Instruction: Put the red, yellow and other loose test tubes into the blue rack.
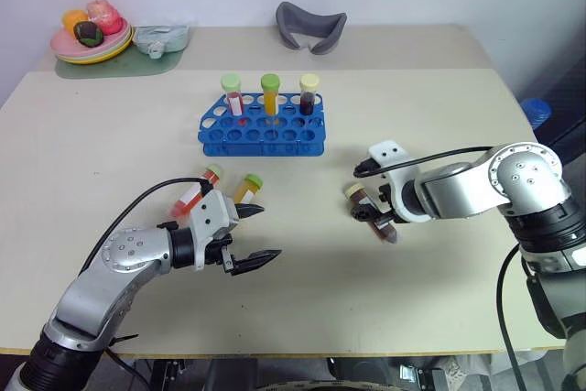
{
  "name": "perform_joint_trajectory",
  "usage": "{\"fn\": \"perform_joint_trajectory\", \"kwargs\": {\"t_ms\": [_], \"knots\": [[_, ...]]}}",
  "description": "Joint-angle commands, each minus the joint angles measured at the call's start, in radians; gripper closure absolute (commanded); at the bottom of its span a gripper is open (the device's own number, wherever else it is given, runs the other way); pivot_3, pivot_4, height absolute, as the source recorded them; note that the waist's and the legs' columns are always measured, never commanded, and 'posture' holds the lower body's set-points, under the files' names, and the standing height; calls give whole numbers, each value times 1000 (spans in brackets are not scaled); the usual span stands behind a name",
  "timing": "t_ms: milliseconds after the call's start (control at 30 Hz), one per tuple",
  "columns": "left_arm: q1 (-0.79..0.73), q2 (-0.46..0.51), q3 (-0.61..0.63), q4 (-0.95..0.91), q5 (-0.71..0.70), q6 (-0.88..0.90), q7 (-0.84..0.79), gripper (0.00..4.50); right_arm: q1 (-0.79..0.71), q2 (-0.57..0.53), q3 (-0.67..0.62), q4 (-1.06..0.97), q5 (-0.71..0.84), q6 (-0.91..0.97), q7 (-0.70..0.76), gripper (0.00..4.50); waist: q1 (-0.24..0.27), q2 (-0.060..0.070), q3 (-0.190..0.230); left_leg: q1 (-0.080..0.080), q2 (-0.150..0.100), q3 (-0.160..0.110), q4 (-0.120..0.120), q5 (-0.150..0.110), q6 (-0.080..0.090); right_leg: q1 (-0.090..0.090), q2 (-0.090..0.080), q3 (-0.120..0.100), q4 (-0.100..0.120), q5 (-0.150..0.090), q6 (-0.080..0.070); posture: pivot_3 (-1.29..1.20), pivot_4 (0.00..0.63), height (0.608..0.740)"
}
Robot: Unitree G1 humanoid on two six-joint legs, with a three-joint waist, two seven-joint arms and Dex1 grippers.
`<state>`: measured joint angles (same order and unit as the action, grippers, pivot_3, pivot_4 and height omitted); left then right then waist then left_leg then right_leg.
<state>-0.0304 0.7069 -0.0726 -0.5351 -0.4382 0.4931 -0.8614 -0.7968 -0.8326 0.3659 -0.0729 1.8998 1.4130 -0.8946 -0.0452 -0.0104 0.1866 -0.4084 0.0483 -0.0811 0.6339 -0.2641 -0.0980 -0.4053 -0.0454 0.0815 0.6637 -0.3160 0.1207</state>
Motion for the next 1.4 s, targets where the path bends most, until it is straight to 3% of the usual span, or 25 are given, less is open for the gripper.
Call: {"fn": "perform_joint_trajectory", "kwargs": {"t_ms": [33, 667, 1033, 1133, 1300, 1333, 1400], "knots": [[20, -4, 7, -54, 3, -16, 17, 144, -33, -27, 77, -2, 72, -56, -75, 0, -1, 0, 0, 0, 0, 0, 0, 0, 0, 0, 0, 0, 0, 0, 0, 0, 150, 740], [83, 27, 20, -53, 27, -101, -27, 144, -167, -25, 220, 27, 72, -43, -81, 0, -1, 0, 0, 0, 0, 0, 1, 0, 0, 0, 1, 0, 1, 0, 0, 0, 150, 740], [65, 19, 3, -80, 24, -69, 1, 144, -224, 26, 238, 110, -33, 22, 30, 0, -1, 0, 0, 0, 0, 0, 0, 0, 0, -1, 1, 0, 1, 0, 0, 0, 150, 740], [62, 19, 7, -84, 20, -58, 7, 0, -221, 32, 232, 132, -38, 32, 49, 886, -1, 0, 0, 0, 0, 0, 0, 0, 0, -1, 1, 0, 1, 0, 0, 0, 150, 740], [61, 19, 12, -79, 16, -55, 9, 0, -227, 43, 226, 145, -58, 42, 60, 3385, 1, 0, 0, 0, 0, 0, 0, 0, 0, 0, 1, 0, 1, 0, 0, 0, 150, 740], [63, 19, 13, -78, 16, -57, 10, 0, -228, 47, 223, 147, -63, 42, 62, 3672, 1, 0, 0, 0, 0, 0, 0, 0, 0, 0, 1, 0, 1, 0, 0, 0, 150, 740], [65, 19, 14, -77, 17, -57, 10, 0, -229, 54, 217, 151, -71, 45, 63, 3672, 0, 0, 0, 0, 0, 0, 0, 0, 0, 0, 1, 0, 1, 0, 0, 0, 150, 740]]}}
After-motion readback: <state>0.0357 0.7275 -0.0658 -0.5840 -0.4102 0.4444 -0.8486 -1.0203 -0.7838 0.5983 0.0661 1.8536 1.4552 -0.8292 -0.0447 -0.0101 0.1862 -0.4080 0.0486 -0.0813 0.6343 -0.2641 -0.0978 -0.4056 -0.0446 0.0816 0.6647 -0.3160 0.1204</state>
